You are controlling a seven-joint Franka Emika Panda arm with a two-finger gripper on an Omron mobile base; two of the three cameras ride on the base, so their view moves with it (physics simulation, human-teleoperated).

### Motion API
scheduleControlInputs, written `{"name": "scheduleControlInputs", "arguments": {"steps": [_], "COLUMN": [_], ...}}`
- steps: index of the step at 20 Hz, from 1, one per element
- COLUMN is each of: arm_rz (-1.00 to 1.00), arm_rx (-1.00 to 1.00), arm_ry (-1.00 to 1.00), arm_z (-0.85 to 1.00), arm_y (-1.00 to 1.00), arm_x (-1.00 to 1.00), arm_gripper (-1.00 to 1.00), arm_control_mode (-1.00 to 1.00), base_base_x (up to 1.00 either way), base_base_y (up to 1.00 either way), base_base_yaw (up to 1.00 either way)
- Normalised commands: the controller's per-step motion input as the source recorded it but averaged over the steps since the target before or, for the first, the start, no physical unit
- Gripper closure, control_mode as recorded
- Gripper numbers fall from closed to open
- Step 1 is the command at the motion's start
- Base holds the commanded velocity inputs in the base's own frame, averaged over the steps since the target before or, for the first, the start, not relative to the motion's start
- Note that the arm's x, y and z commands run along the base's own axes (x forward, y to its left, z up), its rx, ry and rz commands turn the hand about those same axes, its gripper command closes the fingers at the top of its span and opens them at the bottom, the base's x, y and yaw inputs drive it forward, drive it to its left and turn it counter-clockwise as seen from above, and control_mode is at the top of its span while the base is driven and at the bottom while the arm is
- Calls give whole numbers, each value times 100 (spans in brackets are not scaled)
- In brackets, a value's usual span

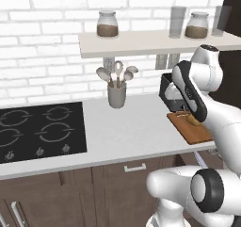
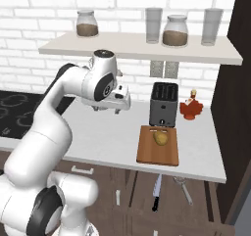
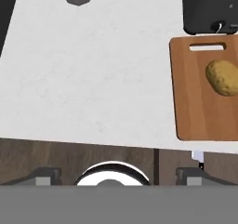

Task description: Place the appropriate cutting tool for cutting the potato skin on the cutting board.

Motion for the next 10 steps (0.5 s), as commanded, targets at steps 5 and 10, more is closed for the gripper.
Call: {"name": "scheduleControlInputs", "arguments": {"steps": [5,10], "arm_rz": [2,0], "arm_rx": [-1,0], "arm_ry": [6,9], "arm_z": [-43,-4], "arm_y": [-87,-75], "arm_x": [-12,-69], "arm_gripper": [-100,-100], "arm_control_mode": [-100,-100], "base_base_x": [0,0], "base_base_y": [0,0], "base_base_yaw": [0,0]}}
